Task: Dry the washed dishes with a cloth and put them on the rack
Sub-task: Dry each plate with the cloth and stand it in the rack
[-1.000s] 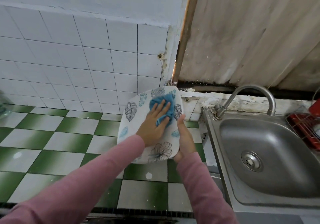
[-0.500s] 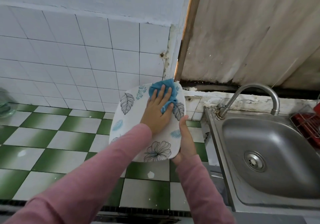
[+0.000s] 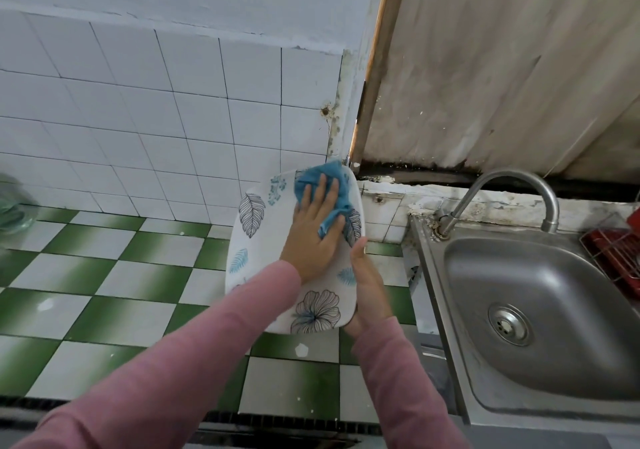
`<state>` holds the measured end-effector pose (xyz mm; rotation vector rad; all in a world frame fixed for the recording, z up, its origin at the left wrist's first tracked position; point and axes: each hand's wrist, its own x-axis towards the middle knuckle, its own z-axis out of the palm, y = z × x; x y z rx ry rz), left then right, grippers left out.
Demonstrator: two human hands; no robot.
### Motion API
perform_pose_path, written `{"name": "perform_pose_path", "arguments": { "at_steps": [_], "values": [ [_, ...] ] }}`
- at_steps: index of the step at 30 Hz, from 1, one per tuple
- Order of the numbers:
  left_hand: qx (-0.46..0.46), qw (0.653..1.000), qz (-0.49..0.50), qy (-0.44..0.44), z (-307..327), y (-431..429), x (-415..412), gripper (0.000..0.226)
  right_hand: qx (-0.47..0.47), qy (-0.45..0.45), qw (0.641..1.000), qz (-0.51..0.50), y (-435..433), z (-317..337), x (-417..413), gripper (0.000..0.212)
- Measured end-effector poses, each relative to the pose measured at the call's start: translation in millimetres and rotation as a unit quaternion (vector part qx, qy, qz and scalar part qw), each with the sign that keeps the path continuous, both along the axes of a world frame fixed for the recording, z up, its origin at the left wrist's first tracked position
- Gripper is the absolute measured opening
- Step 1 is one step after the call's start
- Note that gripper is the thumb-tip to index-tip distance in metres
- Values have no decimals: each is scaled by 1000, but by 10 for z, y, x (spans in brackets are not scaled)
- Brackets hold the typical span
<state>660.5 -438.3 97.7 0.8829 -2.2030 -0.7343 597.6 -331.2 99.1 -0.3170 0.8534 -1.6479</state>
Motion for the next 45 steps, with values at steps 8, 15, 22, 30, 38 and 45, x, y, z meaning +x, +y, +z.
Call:
{"name": "perform_pose_path", "arguments": {
  "at_steps": [8, 15, 22, 30, 38, 45],
  "values": [
    [28, 998, 51, -27, -45, -282, 53, 69, 13, 22, 1000, 1, 22, -38, 46, 61],
    [5, 998, -52, -17, -25, 54, 68, 63, 11, 12, 1000, -9, -23, -114, 32, 66],
    [71, 978, 107, -164, -241, -418, 354, 57, 21, -78, 997, 0, -29, -268, 61, 91],
    [48, 989, 7, -142, -319, 39, 247, 66, 22, -110, 994, 17, -64, -223, 6, 73],
    [3, 987, 42, -158, -69, -310, 29, 59, 0, -133, 991, 29, -80, -180, -3, 74],
    [96, 979, 103, -149, -235, -552, 415, 58, -41, -127, 991, 0, 40, -150, -163, 71]
  ]
}}
